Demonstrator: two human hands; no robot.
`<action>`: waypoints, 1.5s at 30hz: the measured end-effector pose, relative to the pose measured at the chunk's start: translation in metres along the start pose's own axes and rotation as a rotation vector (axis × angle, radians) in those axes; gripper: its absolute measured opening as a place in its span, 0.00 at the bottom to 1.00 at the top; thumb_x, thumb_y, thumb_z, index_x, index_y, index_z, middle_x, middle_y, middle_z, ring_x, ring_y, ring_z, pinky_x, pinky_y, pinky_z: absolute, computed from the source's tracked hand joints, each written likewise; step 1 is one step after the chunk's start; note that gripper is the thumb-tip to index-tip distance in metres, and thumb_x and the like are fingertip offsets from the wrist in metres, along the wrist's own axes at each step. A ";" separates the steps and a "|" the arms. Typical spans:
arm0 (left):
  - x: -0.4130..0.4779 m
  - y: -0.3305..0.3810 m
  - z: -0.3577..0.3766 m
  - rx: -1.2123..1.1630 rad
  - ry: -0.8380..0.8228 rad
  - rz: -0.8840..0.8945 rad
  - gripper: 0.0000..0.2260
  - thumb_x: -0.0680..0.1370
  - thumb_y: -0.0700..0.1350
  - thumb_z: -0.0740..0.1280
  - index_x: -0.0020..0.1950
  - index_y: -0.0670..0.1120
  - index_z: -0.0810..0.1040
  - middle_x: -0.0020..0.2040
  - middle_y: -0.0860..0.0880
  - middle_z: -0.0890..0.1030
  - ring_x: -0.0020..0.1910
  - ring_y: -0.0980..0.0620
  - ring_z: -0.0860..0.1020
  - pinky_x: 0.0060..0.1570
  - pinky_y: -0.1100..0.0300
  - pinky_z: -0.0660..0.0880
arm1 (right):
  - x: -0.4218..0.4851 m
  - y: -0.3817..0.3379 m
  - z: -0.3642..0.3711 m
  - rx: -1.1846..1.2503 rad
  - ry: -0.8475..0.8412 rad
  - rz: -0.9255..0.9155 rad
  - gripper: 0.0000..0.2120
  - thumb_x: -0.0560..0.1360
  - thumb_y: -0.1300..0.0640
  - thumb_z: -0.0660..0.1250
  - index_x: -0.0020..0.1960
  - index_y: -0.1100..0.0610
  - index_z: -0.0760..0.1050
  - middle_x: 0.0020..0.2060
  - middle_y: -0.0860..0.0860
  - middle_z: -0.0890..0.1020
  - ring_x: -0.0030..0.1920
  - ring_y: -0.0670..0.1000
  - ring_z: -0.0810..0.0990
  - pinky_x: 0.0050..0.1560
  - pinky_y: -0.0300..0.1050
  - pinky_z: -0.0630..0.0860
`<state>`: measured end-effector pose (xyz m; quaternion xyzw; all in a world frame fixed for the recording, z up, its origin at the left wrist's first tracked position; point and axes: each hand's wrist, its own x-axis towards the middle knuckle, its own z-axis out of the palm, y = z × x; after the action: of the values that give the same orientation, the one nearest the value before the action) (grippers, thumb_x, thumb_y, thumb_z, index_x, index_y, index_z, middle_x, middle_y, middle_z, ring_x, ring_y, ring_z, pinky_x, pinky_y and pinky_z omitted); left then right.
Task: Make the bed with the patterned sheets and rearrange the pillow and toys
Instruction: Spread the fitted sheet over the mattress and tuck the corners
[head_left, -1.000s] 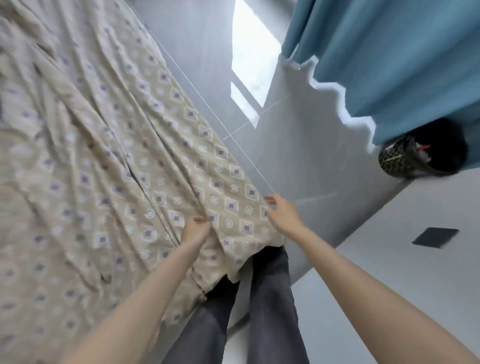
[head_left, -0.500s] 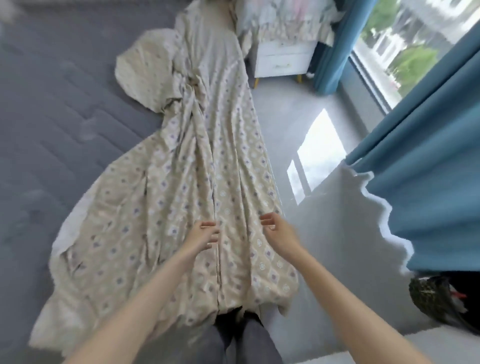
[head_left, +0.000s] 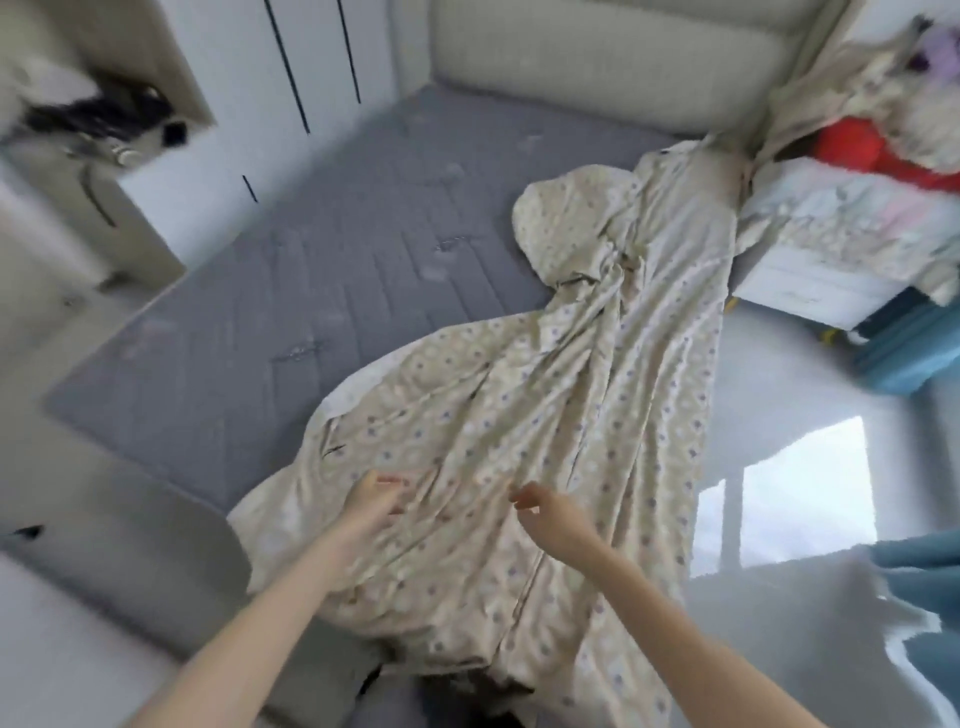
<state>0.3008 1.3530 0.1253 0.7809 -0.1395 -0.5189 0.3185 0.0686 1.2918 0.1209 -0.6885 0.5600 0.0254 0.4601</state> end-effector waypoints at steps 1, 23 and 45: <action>0.003 -0.002 -0.013 -0.024 0.023 -0.007 0.01 0.79 0.41 0.63 0.49 0.46 0.72 0.46 0.47 0.78 0.36 0.53 0.76 0.33 0.61 0.72 | 0.007 -0.008 0.004 -0.018 -0.024 -0.008 0.16 0.79 0.57 0.55 0.65 0.51 0.73 0.61 0.47 0.77 0.49 0.47 0.80 0.44 0.37 0.75; 0.162 0.071 -0.265 0.213 -0.154 0.079 0.06 0.78 0.40 0.59 0.50 0.49 0.73 0.42 0.55 0.82 0.38 0.55 0.76 0.38 0.64 0.71 | 0.189 -0.215 0.204 0.274 -0.176 0.412 0.14 0.78 0.59 0.57 0.59 0.51 0.77 0.49 0.48 0.76 0.43 0.47 0.74 0.35 0.37 0.71; 0.298 0.119 -0.374 0.381 -0.260 0.129 0.09 0.80 0.39 0.59 0.47 0.51 0.74 0.49 0.53 0.80 0.40 0.55 0.77 0.42 0.62 0.71 | 0.325 -0.273 0.290 0.755 0.113 0.716 0.17 0.74 0.63 0.69 0.62 0.63 0.76 0.61 0.56 0.77 0.65 0.55 0.73 0.58 0.42 0.67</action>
<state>0.7765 1.2312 0.0830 0.7431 -0.3243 -0.5580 0.1772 0.5457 1.2263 -0.0595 -0.2406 0.7545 -0.0597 0.6077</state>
